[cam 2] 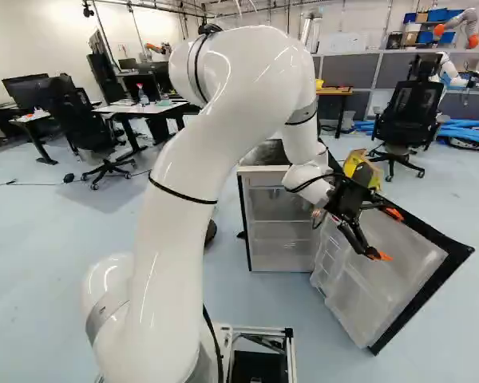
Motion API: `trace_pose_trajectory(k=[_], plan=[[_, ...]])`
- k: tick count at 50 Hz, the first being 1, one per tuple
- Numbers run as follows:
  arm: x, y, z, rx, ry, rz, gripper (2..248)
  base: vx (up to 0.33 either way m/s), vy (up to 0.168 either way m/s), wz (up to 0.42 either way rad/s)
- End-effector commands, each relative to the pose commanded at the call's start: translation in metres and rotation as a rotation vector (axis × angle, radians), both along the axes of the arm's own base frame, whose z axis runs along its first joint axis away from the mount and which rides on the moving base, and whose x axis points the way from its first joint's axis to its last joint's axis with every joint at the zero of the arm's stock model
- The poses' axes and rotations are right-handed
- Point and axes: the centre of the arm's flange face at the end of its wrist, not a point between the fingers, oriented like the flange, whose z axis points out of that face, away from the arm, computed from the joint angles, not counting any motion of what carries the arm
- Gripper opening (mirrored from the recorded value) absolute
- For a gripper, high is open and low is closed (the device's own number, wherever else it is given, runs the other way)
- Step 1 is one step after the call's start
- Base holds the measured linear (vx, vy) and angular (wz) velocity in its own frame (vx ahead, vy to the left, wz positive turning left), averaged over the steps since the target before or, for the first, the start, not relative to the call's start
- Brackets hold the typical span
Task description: Grab a drink from the fridge
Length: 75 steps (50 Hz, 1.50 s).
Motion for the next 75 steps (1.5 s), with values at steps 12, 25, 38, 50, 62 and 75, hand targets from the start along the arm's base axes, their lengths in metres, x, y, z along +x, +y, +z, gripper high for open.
trace_pose_trajectory(k=[12,25,38,50,62,75], plan=[[-0.01,0.01,0.002,0.012,0.033,0.124,247,0.0,0.0,0.0],[-0.022,0.023,0.004,0.029,0.07,0.261,247,0.0,0.0,0.0],[-0.035,0.038,0.008,0.038,0.11,0.394,247,0.0,0.0,0.0],[-0.047,0.052,0.012,0.03,0.151,0.512,247,0.0,0.0,0.0],[-0.06,0.067,0.016,0.019,0.19,0.63,247,0.0,0.0,0.0],[-0.073,0.086,0.02,0.006,0.228,0.757,247,0.0,0.0,0.0]])
